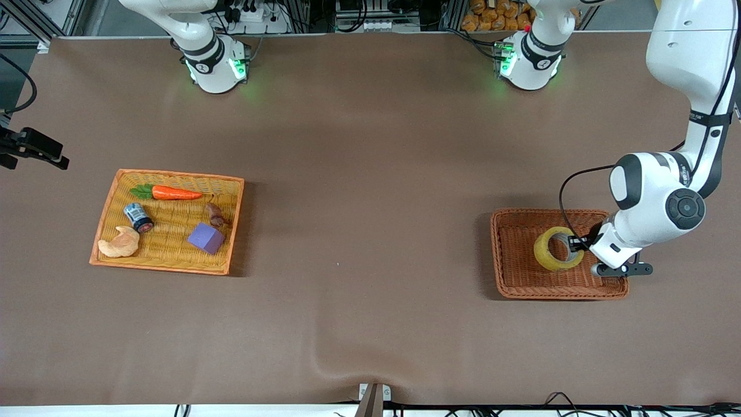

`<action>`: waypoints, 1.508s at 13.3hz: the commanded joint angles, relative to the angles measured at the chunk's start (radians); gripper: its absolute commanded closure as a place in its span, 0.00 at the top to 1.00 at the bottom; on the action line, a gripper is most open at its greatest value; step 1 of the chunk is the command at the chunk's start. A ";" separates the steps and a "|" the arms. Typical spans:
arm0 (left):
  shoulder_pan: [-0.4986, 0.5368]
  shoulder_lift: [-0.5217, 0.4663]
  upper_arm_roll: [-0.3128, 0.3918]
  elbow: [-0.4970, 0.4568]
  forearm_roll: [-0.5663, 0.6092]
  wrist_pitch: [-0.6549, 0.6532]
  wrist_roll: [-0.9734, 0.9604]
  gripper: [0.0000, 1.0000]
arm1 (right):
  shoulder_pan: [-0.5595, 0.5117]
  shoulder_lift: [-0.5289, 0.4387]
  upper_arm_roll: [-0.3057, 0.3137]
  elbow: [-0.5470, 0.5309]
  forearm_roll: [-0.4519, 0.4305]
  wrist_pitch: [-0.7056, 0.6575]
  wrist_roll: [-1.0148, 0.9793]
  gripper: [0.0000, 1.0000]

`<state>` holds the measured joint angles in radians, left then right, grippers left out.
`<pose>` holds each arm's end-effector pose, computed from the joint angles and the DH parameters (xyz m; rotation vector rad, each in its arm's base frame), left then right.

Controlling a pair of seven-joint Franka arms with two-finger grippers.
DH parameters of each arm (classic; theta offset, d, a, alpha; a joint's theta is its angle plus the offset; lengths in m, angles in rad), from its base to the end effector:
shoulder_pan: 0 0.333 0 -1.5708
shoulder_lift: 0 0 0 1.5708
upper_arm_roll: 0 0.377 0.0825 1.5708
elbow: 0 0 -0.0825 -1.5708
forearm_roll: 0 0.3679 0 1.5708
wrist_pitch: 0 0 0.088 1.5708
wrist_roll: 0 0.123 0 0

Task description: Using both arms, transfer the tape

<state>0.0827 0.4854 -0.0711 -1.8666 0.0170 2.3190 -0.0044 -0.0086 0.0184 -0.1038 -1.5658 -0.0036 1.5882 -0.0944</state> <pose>0.6520 0.0124 0.3023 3.1200 0.0186 -0.0493 0.5434 -0.0611 0.6634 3.1356 -0.0281 0.0055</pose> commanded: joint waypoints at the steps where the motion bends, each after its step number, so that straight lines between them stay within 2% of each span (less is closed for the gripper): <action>1: 0.005 -0.019 -0.004 -0.025 0.018 0.016 -0.023 0.24 | 0.004 -0.003 -0.002 0.000 -0.012 0.001 0.001 1.00; 2: 0.006 -0.019 -0.004 -0.023 0.018 0.016 -0.028 0.55 | 0.004 -0.003 -0.001 0.000 -0.012 0.001 0.001 1.00; 3: 0.006 -0.019 -0.004 -0.023 0.018 0.016 -0.028 1.00 | 0.005 -0.003 -0.001 0.000 -0.012 0.003 0.001 1.00; 8: 0.005 -0.040 -0.006 -0.014 0.020 0.011 -0.009 1.00 | 0.004 -0.003 -0.002 0.000 -0.012 0.003 0.001 1.00; 14: 0.002 -0.194 -0.015 -0.005 0.003 -0.016 -0.023 1.00 | 0.004 -0.003 -0.002 0.000 -0.010 0.003 0.001 1.00; 16: -0.004 -0.234 -0.022 0.033 0.003 -0.111 -0.051 1.00 | 0.002 -0.003 -0.002 0.000 -0.010 0.004 0.001 1.00; 20: -0.003 -0.293 -0.114 0.136 0.003 -0.298 -0.146 1.00 | 0.005 -0.003 -0.002 -0.003 -0.010 -0.002 0.010 1.00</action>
<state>0.0780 0.2258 -0.1548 -1.7678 0.0169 2.1049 -0.1145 -0.0086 0.0186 -0.1042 -1.5662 -0.0036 1.5883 -0.0943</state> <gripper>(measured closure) 0.000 0.000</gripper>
